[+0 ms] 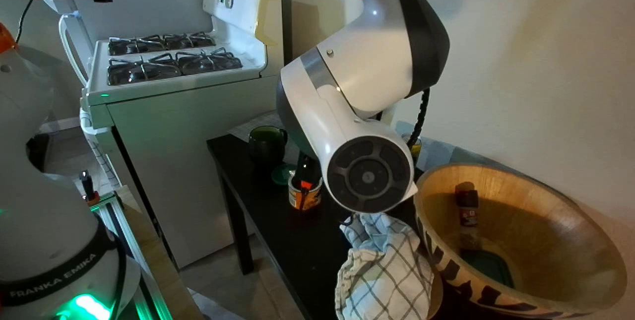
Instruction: Use the spoon to transfer some contents from the can into the transparent bowl
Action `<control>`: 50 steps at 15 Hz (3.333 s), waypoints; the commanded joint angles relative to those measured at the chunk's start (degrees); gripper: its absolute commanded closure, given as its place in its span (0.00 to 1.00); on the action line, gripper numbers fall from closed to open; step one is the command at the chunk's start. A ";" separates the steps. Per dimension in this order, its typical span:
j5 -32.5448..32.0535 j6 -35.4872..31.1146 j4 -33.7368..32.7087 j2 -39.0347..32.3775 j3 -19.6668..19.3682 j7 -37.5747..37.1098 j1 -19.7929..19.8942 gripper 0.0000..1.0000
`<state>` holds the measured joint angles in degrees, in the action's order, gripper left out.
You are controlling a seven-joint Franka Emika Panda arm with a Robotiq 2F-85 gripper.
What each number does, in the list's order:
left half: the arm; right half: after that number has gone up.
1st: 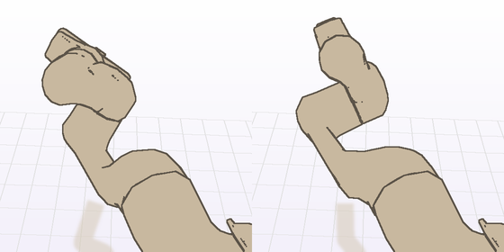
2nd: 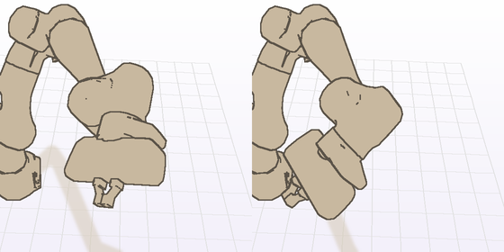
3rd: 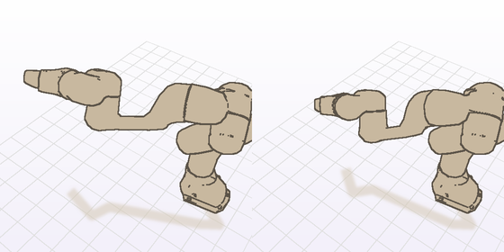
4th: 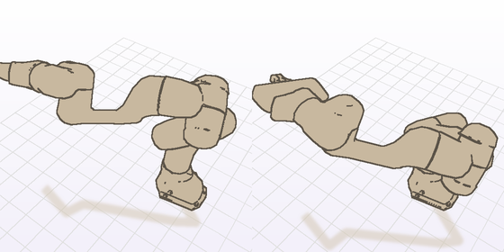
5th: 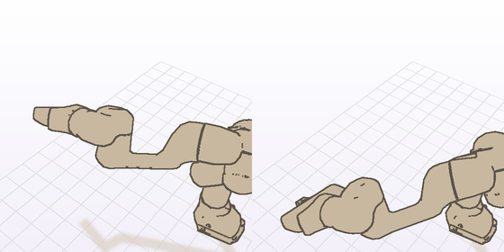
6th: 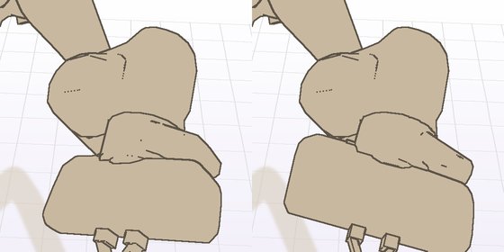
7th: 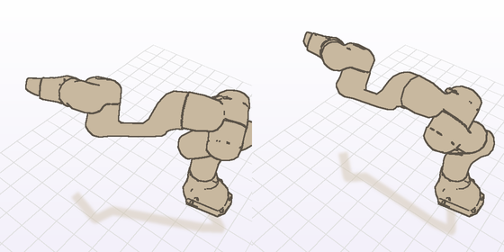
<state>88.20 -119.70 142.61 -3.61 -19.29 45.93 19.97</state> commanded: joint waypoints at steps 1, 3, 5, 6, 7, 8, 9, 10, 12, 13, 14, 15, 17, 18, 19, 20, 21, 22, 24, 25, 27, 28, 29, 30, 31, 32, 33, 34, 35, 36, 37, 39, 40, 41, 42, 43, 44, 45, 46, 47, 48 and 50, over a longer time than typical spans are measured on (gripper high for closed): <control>7.15 -4.81 -1.29 -1.84 1.45 -2.96 -1.96 0.98; 8.79 -6.51 -2.54 -3.36 2.03 -5.00 -2.68 0.98; 9.54 -8.21 -4.05 -5.06 2.46 -7.19 -3.36 0.98; 9.79 -9.15 -4.66 -5.72 2.56 -8.12 -3.68 0.98; 9.83 -10.01 -5.42 -6.51 2.70 -9.10 -3.98 0.98; 9.77 -10.69 -6.06 -7.21 2.85 -9.96 -4.20 0.98; 9.53 -11.46 -6.73 -7.87 2.99 -10.91 -4.45 0.98; 9.40 -12.24 -7.32 -8.60 3.13 -11.66 -4.73 0.98; 8.95 -13.54 -8.47 -9.85 3.35 -13.20 -5.26 0.98; 8.72 -14.13 -8.89 -10.33 3.46 -13.77 -5.47 0.98; 8.51 -14.70 -9.23 -10.86 3.54 -14.28 -5.68 0.98; 8.38 -15.35 -9.55 -11.32 3.61 -14.73 -5.90 0.98; 8.20 -16.25 -10.16 -12.19 3.71 -15.55 -6.28 0.98; 8.16 -16.44 -10.37 -12.58 3.76 -15.89 -6.42 0.98; 7.87 -16.75 -10.49 -12.88 3.81 -16.25 -6.57 0.98; 7.63 -17.01 -10.61 -13.18 3.89 -16.54 -6.69 0.98; 7.56 -17.24 -10.70 -13.41 3.95 -16.80 -6.79 0.98; 7.37 -17.63 -10.71 -13.54 4.01 -17.11 -6.93 0.98; 6.28 -18.78 -10.52 -13.66 4.02 -17.84 -7.31 0.98; 5.78 -19.37 -10.19 -13.46 3.98 -17.96 -7.50 0.98; 4.67 -20.89 -9.52 -13.01 3.95 -18.40 -7.88 0.98; 3.89 -21.61 -9.31 -12.87 3.95 -18.74 -8.07 0.98; 3.02 -22.33 -9.18 -12.77 3.96 -19.15 -8.19 0.98; 1.68 -22.91 -9.10 -12.71 3.97 -19.90 -8.30 0.98; 0.69 -23.19 -9.03 -12.54 4.03 -20.37 -8.28 0.98; -0.57 -23.35 -8.94 -12.23 4.08 -20.71 -8.28 0.98; -1.75 -23.47 -8.96 -12.08 4.16 -21.19 -8.29 0.98; -2.99 -23.39 -8.98 -11.94 4.24 -21.59 -8.30 0.98; -4.43 -23.68 -9.03 -11.72 4.29 -22.42 -8.45 0.98; -5.47 -23.80 -8.96 -11.30 4.32 -22.82 -8.45 0.98; -6.56 -23.60 -8.83 -10.76 4.32 -23.13 -8.40 0.98; -8.58 -23.64 -8.39 -9.03 4.24 -23.75 -8.28 0.98; -9.63 -23.74 -8.16 -8.02 4.15 -24.12 -8.18 0.98; -11.19 -24.01 -8.06 -7.25 4.08 -24.99 -8.18 0.98; -13.87 -24.23 -7.65 -6.23 3.93 -26.42 -8.23 0.98; -16.35 -25.04 -7.58 -5.61 3.90 -27.95 -8.34 0.98; -18.34 -25.19 -7.54 -4.97 3.96 -29.12 -8.21 0.98; -20.65 -25.40 -7.65 -4.58 4.07 -30.64 -8.15 0.98; -23.04 -25.59 -7.54 -4.10 4.15 -32.18 -8.13 0.98; -25.32 -25.85 -7.54 -3.86 4.26 -33.68 -8.15 0.98; -27.79 -26.03 -7.47 -3.56 4.31 -35.31 -8.17 0.98; -32.63 -26.77 -7.49 -3.17 4.45 -38.79 -8.29 0.98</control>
<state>61.90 -144.30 133.56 -8.70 -15.32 12.33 11.93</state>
